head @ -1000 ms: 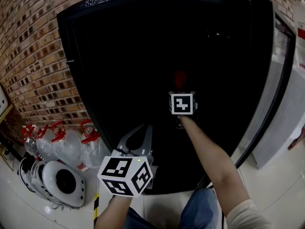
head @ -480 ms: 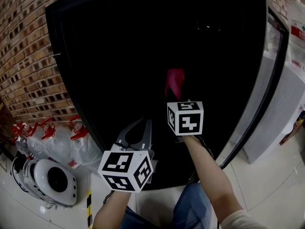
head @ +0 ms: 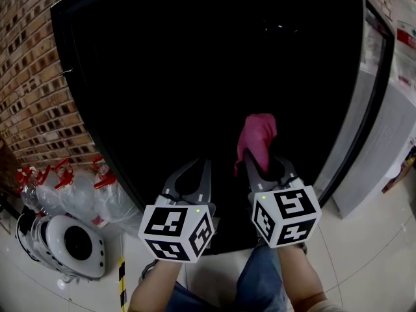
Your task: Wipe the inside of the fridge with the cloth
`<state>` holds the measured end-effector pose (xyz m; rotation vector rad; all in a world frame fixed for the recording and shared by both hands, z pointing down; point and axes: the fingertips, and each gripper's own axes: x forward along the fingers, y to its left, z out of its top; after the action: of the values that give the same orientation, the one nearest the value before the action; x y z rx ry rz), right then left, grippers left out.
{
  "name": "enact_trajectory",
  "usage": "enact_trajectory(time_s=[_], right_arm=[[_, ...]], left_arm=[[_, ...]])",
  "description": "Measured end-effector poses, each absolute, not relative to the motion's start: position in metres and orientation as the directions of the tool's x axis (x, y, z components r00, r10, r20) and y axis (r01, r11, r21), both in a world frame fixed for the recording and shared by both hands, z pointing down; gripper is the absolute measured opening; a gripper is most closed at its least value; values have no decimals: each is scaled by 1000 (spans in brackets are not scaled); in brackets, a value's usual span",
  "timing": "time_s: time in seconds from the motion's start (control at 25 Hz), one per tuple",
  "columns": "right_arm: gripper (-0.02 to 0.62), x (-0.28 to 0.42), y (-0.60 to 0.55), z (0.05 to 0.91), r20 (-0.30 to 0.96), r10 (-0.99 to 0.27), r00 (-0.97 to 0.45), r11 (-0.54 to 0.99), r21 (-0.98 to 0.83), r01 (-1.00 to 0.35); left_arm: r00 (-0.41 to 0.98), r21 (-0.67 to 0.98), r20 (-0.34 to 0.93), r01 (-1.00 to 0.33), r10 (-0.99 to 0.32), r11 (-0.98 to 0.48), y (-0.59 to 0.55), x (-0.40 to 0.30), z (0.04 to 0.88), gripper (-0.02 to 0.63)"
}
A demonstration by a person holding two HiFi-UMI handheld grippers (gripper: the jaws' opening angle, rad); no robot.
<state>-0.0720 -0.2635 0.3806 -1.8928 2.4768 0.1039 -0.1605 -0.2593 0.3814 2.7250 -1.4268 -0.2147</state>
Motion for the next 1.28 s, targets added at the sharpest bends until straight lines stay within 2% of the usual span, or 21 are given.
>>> enact_trajectory(time_s=[0.4, 0.6, 0.88, 1.28], right_arm=[[66, -108, -223, 372, -131, -921, -366, 356, 89, -930], [66, -147, -206, 408, -126, -889, -440, 417, 176, -892], [66, -193, -201, 457, -164, -834, -527, 506, 155, -848], [66, -245, -219, 543, -46, -793, -608, 600, 123, -791]], left_arm=[[541, 107, -118, -827, -833, -552, -241, -164, 385, 9], [486, 124, -80, -861, -870, -493, -221, -186, 423, 9], [397, 157, -30, -904, -917, -397, -214, -226, 475, 9], [262, 175, 22, -951, -965, -254, -211, -280, 520, 9]])
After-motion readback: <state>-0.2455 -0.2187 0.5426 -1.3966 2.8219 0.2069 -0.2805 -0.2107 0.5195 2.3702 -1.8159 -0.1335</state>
